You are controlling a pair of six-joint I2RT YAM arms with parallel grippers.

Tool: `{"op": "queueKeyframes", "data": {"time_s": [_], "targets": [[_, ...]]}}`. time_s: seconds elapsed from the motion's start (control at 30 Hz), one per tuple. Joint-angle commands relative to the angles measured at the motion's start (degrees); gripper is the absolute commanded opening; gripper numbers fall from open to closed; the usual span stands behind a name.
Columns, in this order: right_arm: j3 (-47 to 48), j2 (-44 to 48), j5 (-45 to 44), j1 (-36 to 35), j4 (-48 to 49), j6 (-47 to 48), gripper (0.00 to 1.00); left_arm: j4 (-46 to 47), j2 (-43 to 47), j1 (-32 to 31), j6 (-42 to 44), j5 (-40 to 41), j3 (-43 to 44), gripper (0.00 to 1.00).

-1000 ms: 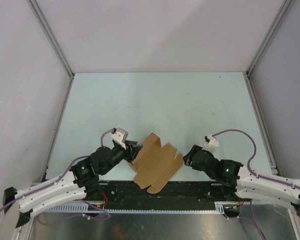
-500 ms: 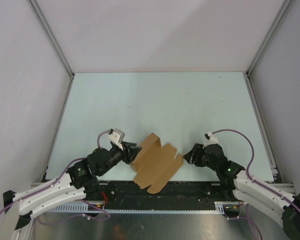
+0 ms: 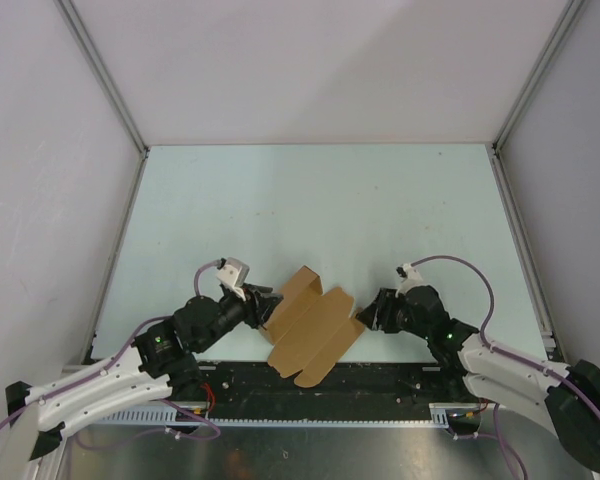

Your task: Fold the paper box

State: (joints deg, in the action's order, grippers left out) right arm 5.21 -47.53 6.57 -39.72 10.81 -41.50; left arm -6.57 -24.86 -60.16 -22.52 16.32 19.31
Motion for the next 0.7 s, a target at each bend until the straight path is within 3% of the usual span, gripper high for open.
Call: {"op": "queueKeyframes", "data": {"time_s": [0.0, 0.13, 0.23, 0.37, 0.43, 0.67], "targets": [[-0.6, -3.4, 1.7, 0.2, 5.1, 1.4, 0.54, 1.0, 0.5, -0.2, -1.2, 0.4, 0.6, 0.42], [-0.2, -4.8, 1.3, 0.1, 5.7, 1.3, 0.53, 1.1, 0.7, -0.2, -1.1, 0.4, 0.6, 0.42], [1.2, -0.5, -3.7, 0.1, -0.2, 0.5, 0.54, 1.0, 0.9, -0.1, -1.0, 0.6, 0.5, 0.42], [7.0, 10.2, -16.2, 0.2, -19.4, -2.1, 0.57, 1.0, 1.0, -0.1, -0.9, 0.9, 0.3, 0.42], [11.1, 14.6, -22.4, 0.3, -24.7, -3.2, 0.57, 1.0, 1.1, -0.1, -0.9, 0.9, 0.3, 0.42], [17.6, 13.7, -29.2, 2.6, -37.5, -5.3, 0.57, 1.0, 1.6, -0.2, -0.9, 1.3, -0.2, 0.42]]}}
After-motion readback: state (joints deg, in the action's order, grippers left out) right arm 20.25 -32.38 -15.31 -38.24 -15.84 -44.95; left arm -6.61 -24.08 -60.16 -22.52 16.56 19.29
